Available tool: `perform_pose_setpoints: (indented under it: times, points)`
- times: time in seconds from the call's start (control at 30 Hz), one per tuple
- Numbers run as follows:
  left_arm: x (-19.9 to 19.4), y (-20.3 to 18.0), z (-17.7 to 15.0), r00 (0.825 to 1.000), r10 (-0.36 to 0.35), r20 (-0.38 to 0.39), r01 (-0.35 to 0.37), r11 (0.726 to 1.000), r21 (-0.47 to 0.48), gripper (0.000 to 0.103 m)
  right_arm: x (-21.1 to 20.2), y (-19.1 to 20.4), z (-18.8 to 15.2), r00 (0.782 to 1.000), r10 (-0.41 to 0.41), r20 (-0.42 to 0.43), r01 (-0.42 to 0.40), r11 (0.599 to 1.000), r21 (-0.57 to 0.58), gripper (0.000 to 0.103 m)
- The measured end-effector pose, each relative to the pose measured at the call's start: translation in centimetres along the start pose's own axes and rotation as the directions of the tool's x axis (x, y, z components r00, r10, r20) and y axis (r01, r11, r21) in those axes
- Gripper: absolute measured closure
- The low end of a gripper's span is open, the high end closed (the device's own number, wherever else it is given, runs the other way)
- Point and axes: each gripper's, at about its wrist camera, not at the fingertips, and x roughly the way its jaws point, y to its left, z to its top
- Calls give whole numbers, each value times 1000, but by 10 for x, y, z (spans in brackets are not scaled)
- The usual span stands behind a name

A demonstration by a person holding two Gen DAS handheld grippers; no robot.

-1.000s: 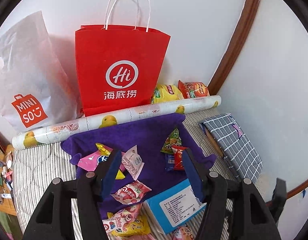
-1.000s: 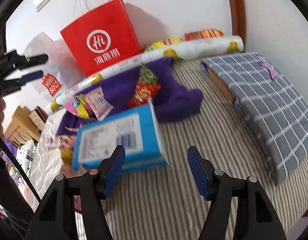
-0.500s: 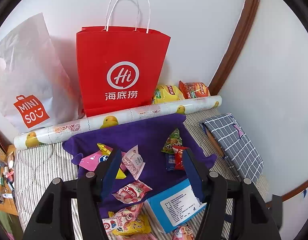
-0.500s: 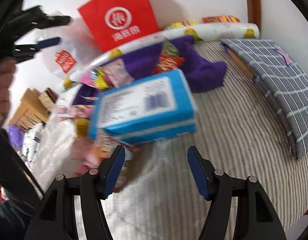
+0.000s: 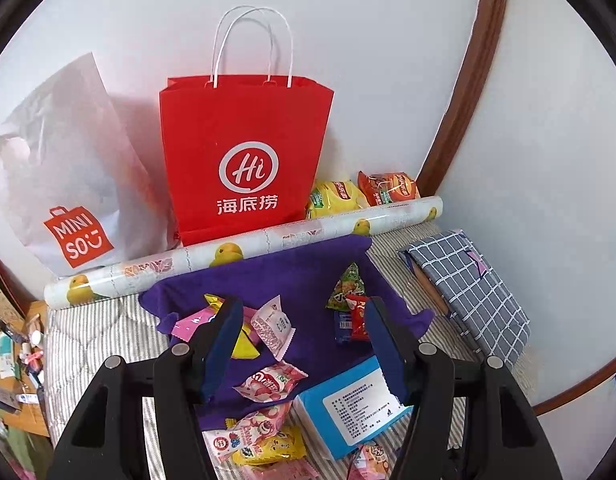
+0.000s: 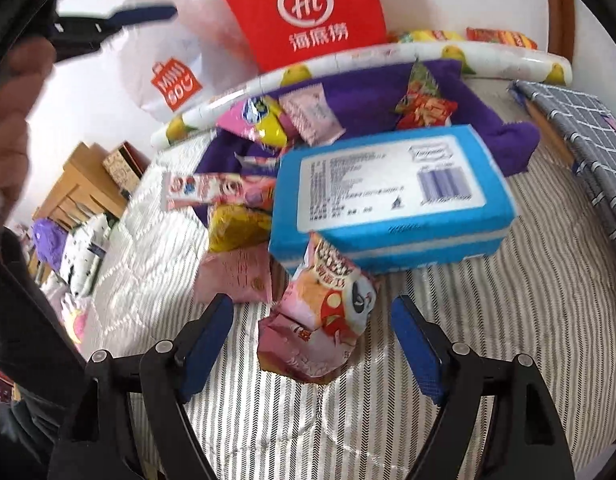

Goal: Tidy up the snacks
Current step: 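Grasp the pink panda-face bag with the right tool while the left tool grasps a white packet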

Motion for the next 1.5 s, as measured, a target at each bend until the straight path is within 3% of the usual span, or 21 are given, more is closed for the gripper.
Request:
perform_pose_setpoints:
  times: [0.2,0.27,0.33,0.5,0.77,1.0,1.23,1.3,1.5]
  points:
    - [-15,11,-27,1000,27,-6,-27,999,-18,42,25,4,-6,998,-49,-50,49,999,-6,25]
    - [-16,20,-41,998,58,-25,-58,998,-30,42,28,4,-10,996,-74,-47,73,997,-17,45]
    - [-13,31,-59,995,82,-55,-85,995,-47,42,23,1,-13,999,-39,-22,38,999,-14,48]
    - [1,54,-95,987,94,-132,-109,989,-104,42,3,-5,-17,999,-38,32,39,998,-43,49]
    - [26,61,-149,973,64,-221,-96,986,-136,42,-46,-37,-22,985,-87,146,91,996,-21,49]
    - [28,71,-139,984,67,-164,-98,977,-187,42,-59,-67,-27,979,-115,167,110,993,38,48]
    - [55,69,-126,978,66,-196,-102,979,-178,44,-53,-80,-30,982,-109,151,103,994,46,48]
    - [59,67,-125,979,64,-192,-100,978,-182,57,-49,-81,-29,982,-118,148,113,993,38,49]
    - [58,58,-123,981,91,-170,-115,984,-139,78,-43,-87,-30,984,-112,136,108,993,37,49]
